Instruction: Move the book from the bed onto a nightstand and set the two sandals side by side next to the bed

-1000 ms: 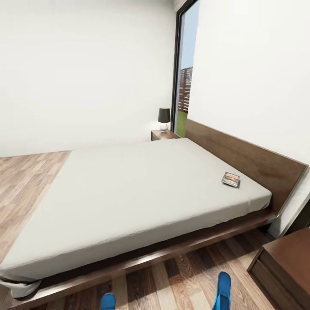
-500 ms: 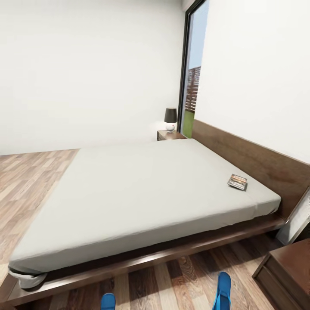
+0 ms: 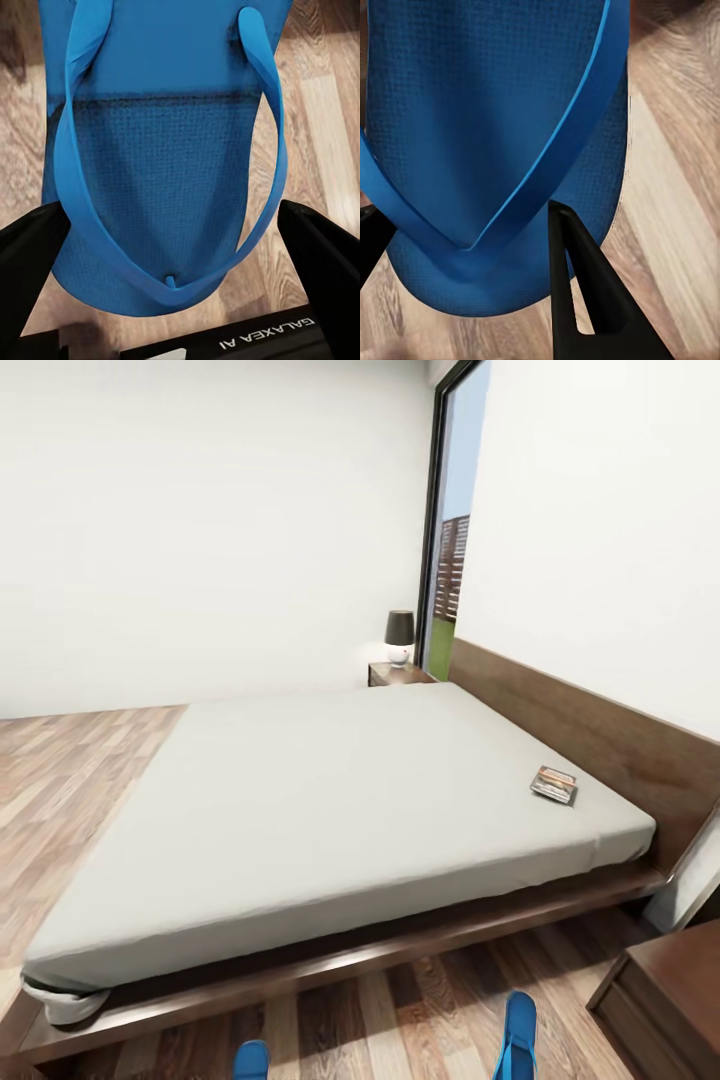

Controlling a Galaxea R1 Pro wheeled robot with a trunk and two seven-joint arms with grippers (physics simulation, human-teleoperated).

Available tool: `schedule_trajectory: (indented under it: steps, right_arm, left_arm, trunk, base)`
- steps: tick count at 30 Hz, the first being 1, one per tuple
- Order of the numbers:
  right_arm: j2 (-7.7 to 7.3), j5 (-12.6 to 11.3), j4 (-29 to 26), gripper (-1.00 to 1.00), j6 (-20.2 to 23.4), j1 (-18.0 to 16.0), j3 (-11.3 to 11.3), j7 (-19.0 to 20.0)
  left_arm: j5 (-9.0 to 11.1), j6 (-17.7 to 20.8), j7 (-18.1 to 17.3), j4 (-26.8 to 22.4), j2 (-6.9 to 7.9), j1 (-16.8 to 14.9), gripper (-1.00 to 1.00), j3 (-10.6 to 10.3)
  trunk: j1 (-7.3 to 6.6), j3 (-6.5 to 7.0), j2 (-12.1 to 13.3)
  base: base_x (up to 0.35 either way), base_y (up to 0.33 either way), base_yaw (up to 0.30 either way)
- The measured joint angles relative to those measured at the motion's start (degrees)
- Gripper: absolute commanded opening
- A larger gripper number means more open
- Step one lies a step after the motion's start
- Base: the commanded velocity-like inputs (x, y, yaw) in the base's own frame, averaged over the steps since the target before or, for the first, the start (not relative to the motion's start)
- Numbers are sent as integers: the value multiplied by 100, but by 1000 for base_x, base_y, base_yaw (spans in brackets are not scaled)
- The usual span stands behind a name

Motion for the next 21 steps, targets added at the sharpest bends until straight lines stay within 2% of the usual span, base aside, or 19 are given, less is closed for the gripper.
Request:
schedule_trajectory:
  steps: [21]
  right_arm:
    - [0,1,0,-100,0,-1,3,2]
  left_arm:
    - [0,0,0,1,0,0,-100,1]
  trunk:
    - [0,0,0]
  base:
    - [0,0,290]
